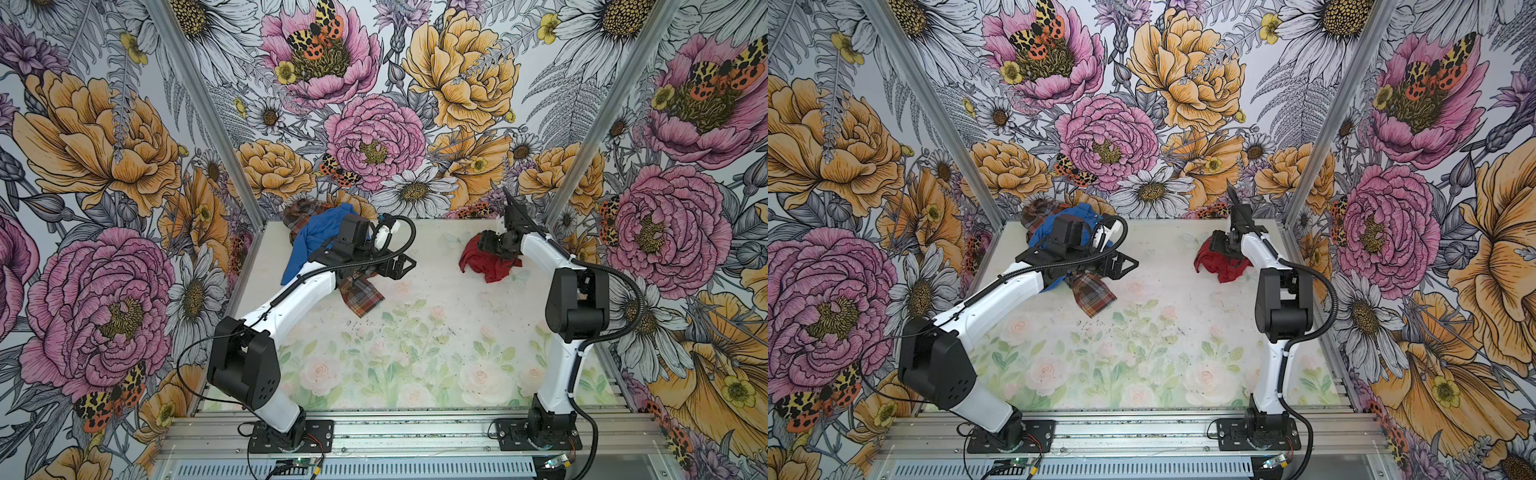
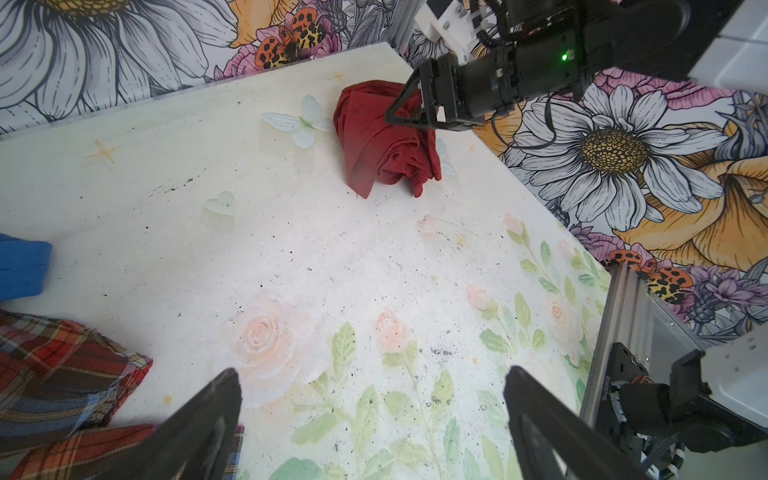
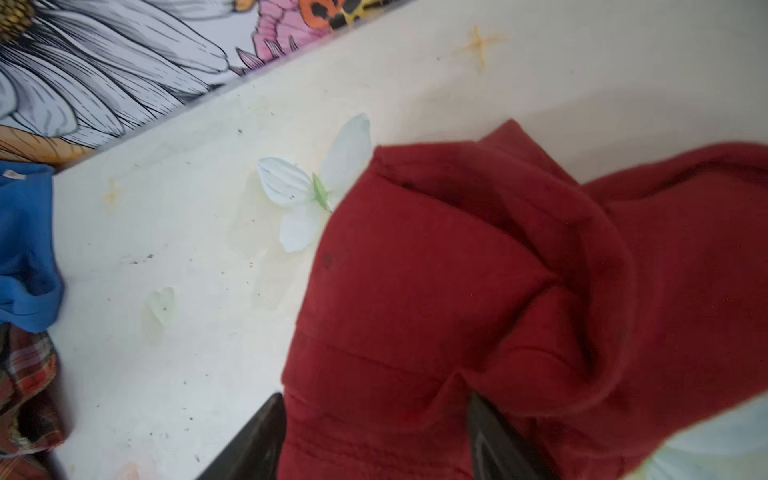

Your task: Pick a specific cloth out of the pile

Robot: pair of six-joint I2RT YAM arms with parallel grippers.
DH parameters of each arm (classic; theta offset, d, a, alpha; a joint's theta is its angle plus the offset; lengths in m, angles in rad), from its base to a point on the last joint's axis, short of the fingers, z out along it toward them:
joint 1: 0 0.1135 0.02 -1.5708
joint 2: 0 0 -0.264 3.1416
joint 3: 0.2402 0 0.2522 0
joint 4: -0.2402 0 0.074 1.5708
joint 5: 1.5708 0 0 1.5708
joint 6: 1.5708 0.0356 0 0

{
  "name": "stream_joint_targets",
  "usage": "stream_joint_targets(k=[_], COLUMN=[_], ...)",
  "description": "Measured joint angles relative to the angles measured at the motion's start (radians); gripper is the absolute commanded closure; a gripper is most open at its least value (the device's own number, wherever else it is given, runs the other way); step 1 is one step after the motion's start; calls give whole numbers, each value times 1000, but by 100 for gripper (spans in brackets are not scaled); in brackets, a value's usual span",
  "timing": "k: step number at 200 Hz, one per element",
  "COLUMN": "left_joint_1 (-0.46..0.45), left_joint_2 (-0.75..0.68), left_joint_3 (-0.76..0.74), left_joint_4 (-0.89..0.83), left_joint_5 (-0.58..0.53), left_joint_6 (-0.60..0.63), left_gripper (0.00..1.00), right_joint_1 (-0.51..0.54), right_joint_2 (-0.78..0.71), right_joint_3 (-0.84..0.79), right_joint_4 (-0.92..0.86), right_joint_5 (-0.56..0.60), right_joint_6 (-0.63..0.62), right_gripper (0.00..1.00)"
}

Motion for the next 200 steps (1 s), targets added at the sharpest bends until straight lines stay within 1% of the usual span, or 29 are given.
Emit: stream_joint_targets(k=[35,76,117,151,170,179,184,200], left_joint_1=[1,1,2,7,18,25,29,52], left_joint_2=[0,0,0,-5,-24,-40,-50,-91], left_joint_3=[0,0,0,0,0,0,-2,-25], left_joint_4=[0,0,0,-3,-9,-11,-11,7], left_joint_5=[0,0,0,-2,-26,-52,-70,-159], left_joint_6=[0,0,7,15,29,36,38,44], left_gripper=[1,1,1,1,1,1,1,1], right_joint_1=[-12,-11,-11,-11,-11,-11,-10,-10], right_joint_2=[0,-4,-77,-211,-309,-377,-409,-567], right_joint_3=[-93,-130,-152,-157,-195,-249,-285,-473], right_joint_4=[6,47,52,54,76,111,136,246], right_joint_5=[0,0,0,-5,-13,-18,-21,-21], right_joint_6=[0,0,0,0,-2,6,0,-2], right_gripper=[30,31,31,27,16,11,10,7])
